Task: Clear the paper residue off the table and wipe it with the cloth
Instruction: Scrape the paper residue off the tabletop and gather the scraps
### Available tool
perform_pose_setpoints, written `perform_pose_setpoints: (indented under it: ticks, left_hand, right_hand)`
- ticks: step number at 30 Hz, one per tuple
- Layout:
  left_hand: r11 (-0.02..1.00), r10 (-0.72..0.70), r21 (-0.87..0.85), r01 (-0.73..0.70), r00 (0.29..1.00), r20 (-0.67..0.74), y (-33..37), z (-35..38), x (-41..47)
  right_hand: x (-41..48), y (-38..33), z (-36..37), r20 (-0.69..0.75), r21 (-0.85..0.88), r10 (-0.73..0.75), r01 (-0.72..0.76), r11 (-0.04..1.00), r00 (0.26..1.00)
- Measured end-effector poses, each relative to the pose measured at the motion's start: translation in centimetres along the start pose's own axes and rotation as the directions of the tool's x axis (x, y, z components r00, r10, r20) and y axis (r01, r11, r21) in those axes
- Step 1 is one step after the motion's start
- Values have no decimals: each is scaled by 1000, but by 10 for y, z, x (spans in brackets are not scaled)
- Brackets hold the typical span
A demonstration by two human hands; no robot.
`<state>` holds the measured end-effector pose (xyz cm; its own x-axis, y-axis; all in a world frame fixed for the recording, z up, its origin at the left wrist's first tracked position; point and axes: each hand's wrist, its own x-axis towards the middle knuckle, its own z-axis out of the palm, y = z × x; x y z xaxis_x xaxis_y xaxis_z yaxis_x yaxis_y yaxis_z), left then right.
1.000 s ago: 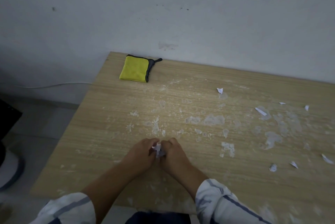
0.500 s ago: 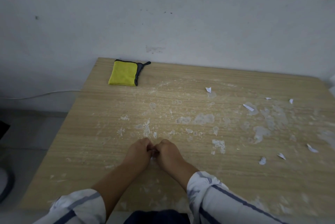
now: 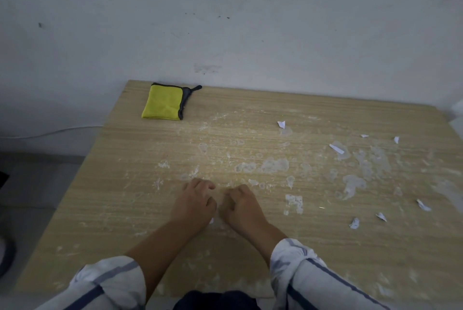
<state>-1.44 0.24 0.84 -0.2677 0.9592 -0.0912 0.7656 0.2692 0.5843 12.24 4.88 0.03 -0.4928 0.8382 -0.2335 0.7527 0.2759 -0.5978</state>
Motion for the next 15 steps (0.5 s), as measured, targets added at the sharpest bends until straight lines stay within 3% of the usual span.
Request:
perform_pose_setpoints:
  ticks: [4,7,15]
  left_hand:
    - [993,80,79,-83,996,37,22,22,20]
    - [986,68,145,-86,990,127,44,41,38]
    - [977,-2,211,-32,987,159,86,82,91]
  right_hand:
    - [6,22,-21,-60,-143,45,-53,988,997]
    - [10,41,-39,-66,-181,93,-103,978,993]
    - [37,97,-76,-146,-214,83,-114,970,986]
